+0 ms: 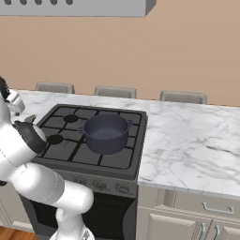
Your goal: Turn on the burner for the pot on the stove. Wait thirty seconds for the pot to heat up. Then add the eggplant to the pot.
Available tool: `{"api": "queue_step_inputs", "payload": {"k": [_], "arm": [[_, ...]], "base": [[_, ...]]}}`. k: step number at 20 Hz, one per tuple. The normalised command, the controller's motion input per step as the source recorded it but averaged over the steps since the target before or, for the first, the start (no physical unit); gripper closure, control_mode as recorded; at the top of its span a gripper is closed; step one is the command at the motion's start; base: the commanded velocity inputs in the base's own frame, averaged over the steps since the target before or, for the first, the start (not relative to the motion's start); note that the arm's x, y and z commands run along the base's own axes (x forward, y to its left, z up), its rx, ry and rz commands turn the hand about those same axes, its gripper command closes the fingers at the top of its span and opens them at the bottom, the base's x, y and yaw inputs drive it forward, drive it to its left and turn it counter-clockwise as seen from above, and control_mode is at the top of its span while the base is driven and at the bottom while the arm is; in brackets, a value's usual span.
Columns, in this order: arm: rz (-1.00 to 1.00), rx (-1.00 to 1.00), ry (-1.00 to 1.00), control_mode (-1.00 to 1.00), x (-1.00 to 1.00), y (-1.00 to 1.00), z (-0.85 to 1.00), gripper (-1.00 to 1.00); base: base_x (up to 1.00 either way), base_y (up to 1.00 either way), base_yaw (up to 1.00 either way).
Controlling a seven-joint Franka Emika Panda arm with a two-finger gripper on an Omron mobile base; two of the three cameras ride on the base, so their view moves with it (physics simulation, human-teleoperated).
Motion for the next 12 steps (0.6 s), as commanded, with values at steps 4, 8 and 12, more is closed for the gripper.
{"api": "queue_step_inputs", "payload": {"k": [4, 8, 12], "arm": [[-0.03, 0.09, -0.03, -1.0, 0.0, 0.0, -0.13, -1.0], [-0.03, 0.07, -0.02, -1.0, 0.0, 0.0, -0.07, -1.0], [-0.02, 0.03, -0.03, -1.0, 0.0, 0.0, -0.06, -1.0]], "base": [[0.0, 0.0, 0.0], [0.0, 0.0, 0.0], [0.0, 0.0, 0.0]]}}
